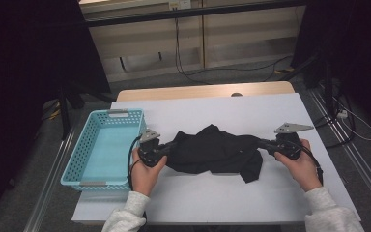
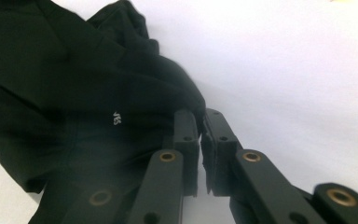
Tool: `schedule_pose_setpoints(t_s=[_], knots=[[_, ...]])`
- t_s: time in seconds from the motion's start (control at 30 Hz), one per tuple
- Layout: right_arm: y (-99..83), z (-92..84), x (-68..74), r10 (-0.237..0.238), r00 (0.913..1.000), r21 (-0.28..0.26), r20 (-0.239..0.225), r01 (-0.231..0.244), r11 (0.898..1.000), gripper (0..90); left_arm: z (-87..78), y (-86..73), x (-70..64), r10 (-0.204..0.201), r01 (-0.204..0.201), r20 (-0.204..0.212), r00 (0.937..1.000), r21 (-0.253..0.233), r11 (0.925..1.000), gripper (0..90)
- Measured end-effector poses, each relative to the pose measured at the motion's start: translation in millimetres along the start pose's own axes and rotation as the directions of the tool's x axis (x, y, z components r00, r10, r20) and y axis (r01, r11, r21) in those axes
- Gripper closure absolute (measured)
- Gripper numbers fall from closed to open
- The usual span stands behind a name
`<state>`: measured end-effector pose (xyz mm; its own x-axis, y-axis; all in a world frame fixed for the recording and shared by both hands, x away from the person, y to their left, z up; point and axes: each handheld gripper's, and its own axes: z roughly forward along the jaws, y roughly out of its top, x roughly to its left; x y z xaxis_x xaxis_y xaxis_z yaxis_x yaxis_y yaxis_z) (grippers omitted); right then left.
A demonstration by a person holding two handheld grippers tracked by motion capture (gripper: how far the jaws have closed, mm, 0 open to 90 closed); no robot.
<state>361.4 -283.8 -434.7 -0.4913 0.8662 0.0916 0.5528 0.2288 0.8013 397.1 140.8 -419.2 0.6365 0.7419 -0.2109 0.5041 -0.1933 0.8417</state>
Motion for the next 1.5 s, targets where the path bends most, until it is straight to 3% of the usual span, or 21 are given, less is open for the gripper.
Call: schedule_pose_setpoints(t_s=[0.23, 0.3, 0.53, 0.63, 0.8, 0.93, 1.17, 1.33, 1.5], knots=[[-0.5, -6.3, -7.4, 0.024, 0.9997, -0.033, 0.005, -0.024, 0.999, 90.0, -18.9, 4.7, 11.0, -0.017, 0.014, -0.041, 0.9990, -0.072, 0.9973, 86.3], [-1.4, -5.4, -7.7, 0.038, 0.9991, -0.033, -0.017, -0.039, 0.999, 89.9, -19.1, 4.6, 11.5, -0.019, 0.016, -0.038, 0.9991, -0.066, 0.9977, 86.2], [1.3, 7.5, 5.8, 0.050, 0.9982, -0.013, -0.034, -0.051, 0.999, 72.6, -13.9, 4.7, 5.0, 0.014, -0.016, -0.034, 0.9993, -0.046, 0.9988, 86.2], [1.5, 15.2, 11.4, 0.074, 0.9949, 0.009, -0.069, -0.073, 0.997, 64.9, -14.0, 4.7, 4.6, 0.006, -0.008, -0.034, 0.9994, -0.052, 0.9986, 86.2], [1.6, 16.9, 19.0, 0.105, 0.9894, 0.020, -0.100, -0.104, 0.994, 55.1, -15.9, 5.4, 4.5, 0.015, -0.017, -0.036, 0.9992, -0.050, 0.9986, 86.2], [0.5, 17.3, 22.4, 0.115, 0.9891, 0.021, -0.092, -0.113, 0.993, 51.6, -15.3, 4.7, 5.0, 0.013, -0.015, -0.038, 0.9992, -0.046, 0.9988, 86.2], [-2.3, 26.7, 31.9, 0.107, 0.9927, 0.051, -0.055, -0.105, 0.993, 44.4, -15.3, 5.0, 3.2, 0.019, -0.020, -0.033, 0.9993, -0.044, 0.9988, 86.2], [-2.5, 33.2, 38.6, 0.119, 0.9913, 0.077, -0.056, -0.115, 0.990, 39.9, -15.1, 4.4, 2.9, 0.017, -0.019, -0.034, 0.9993, -0.042, 0.9990, 86.2], [-4.2, 41.6, 47.4, 0.061, 0.9965, 0.111, -0.057, -0.054, 0.992, 50.6, -14.1, 3.7, 2.8, 0.024, -0.025, -0.030, 0.9993, -0.035, 0.9991, 86.2]])
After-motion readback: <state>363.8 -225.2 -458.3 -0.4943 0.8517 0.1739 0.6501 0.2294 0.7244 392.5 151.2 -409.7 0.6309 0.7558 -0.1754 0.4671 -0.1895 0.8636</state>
